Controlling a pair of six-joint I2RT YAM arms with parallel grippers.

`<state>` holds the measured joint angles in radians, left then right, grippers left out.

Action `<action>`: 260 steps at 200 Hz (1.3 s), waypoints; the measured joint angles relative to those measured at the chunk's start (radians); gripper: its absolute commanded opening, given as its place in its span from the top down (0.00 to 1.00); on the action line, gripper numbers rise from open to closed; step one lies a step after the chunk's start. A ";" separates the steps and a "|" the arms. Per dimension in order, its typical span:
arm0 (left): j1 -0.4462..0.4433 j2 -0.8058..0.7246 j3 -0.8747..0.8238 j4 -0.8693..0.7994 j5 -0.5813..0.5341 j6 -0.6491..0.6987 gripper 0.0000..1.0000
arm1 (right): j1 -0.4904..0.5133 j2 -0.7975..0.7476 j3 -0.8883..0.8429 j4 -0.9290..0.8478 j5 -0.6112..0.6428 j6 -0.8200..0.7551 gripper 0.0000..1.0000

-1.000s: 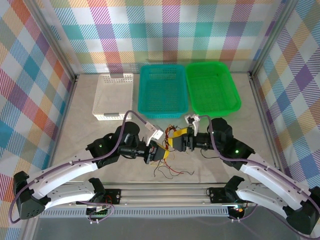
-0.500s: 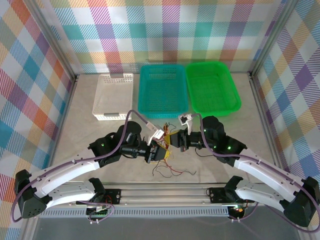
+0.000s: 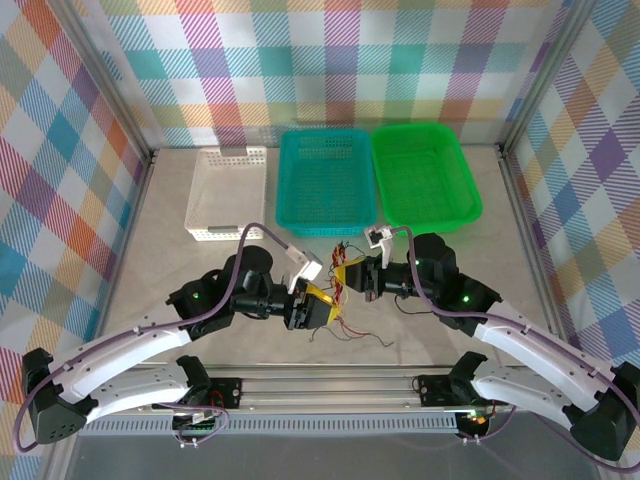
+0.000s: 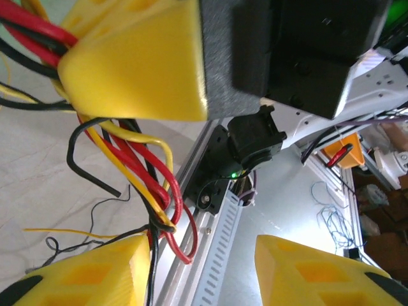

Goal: Untangle the cables

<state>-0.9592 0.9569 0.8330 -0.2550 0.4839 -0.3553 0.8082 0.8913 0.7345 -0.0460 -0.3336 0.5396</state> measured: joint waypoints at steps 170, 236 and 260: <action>0.000 -0.068 -0.047 0.022 -0.117 -0.017 1.00 | -0.004 -0.073 0.000 -0.109 0.024 -0.014 1.00; 0.048 -0.192 -0.064 -0.029 -0.260 -0.034 1.00 | -0.046 -0.141 0.000 -0.273 0.082 -0.069 1.00; 0.095 -0.245 -0.066 -0.059 -0.293 -0.049 1.00 | -0.069 -0.161 0.000 -0.320 0.091 -0.078 1.00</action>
<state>-0.8639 0.7116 0.7673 -0.3141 0.1909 -0.4046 0.7395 0.7303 0.7345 -0.3660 -0.2424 0.4618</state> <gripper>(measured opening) 0.042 0.065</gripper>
